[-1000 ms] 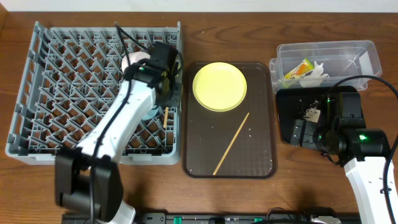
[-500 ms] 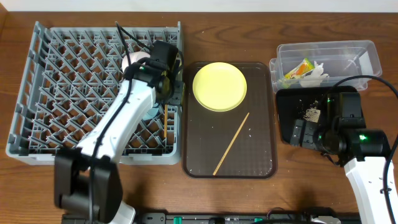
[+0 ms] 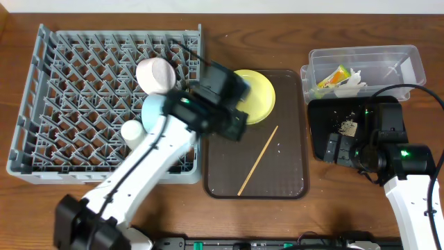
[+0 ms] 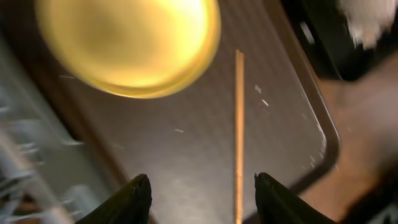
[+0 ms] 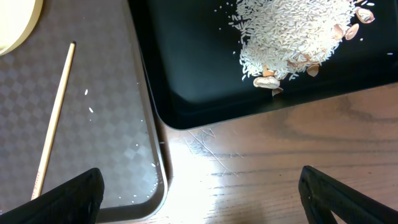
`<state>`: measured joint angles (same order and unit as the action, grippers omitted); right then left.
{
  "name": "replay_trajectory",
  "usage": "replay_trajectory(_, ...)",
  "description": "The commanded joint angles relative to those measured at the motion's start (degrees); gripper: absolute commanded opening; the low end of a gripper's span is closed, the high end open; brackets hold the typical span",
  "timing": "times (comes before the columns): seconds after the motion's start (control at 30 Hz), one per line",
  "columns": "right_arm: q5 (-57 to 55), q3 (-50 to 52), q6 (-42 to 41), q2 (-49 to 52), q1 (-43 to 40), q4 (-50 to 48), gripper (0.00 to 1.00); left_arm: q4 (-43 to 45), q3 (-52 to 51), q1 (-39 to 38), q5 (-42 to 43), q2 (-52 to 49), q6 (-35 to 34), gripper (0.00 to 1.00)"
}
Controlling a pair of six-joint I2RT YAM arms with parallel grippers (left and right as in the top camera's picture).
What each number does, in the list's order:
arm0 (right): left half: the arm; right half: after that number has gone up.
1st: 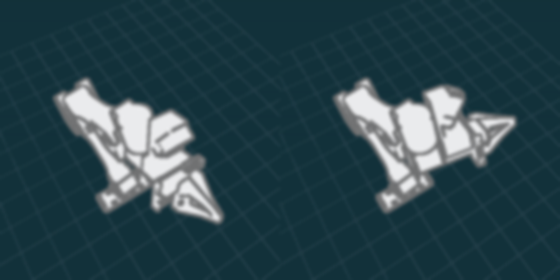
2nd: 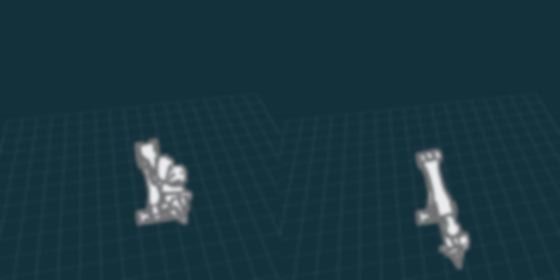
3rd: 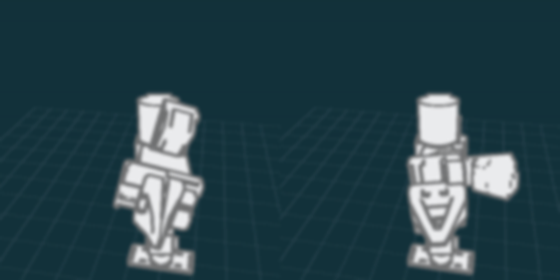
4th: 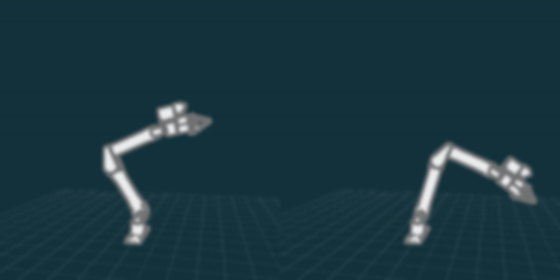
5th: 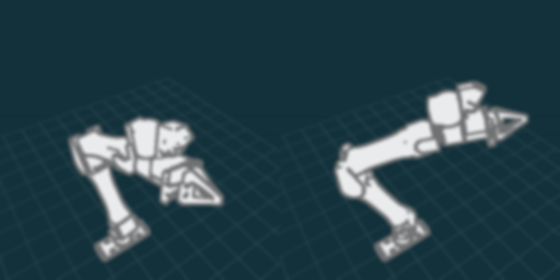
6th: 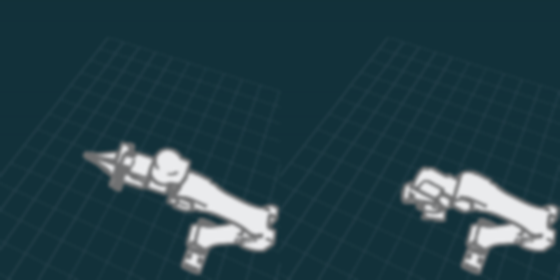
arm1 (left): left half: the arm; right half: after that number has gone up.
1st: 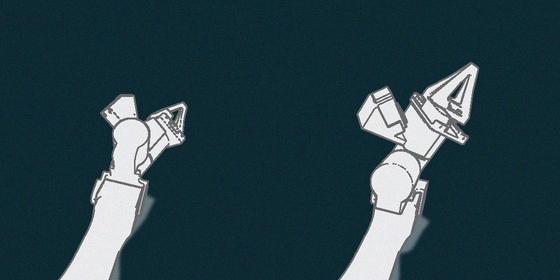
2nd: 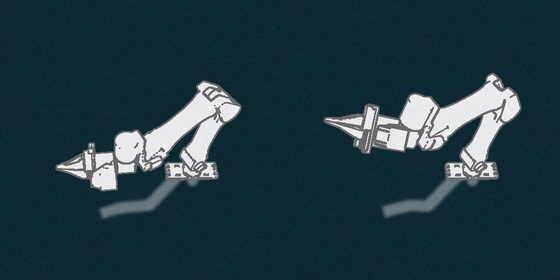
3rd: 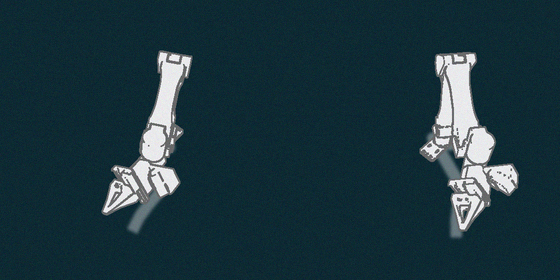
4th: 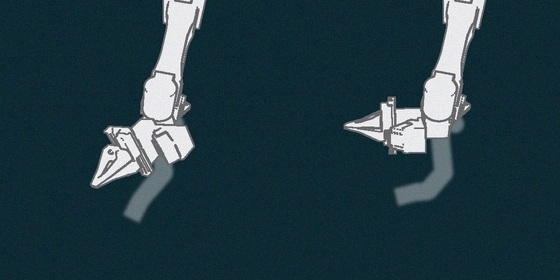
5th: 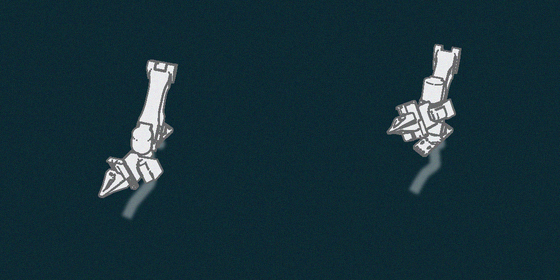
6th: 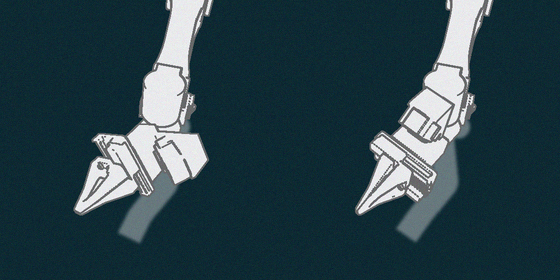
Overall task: Sort waste into correct bins and load items into the dishwasher rack
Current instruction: 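Reach the left gripper back and grasp the second chopstick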
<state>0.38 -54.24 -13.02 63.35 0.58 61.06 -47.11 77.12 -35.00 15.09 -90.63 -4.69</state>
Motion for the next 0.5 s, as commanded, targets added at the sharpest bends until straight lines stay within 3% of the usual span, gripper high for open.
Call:
replay_trajectory(0.0,-0.48,-0.20,-0.66,-0.13,-0.52,0.07,0.98,-0.11,-1.42,-4.79,-1.38,-4.48,-0.31,0.56)
replay_trajectory(0.23,-0.11,-0.20,-0.66,-0.13,-0.52,0.09,0.98,3.19,-1.42,-12.09,-2.49,-15.28,-0.31,0.56)
replay_trajectory(0.47,-0.11,-0.20,-0.66,-0.13,-0.52,0.09,0.98,5.03,-1.42,-14.71,-2.91,-23.93,-0.31,0.56)
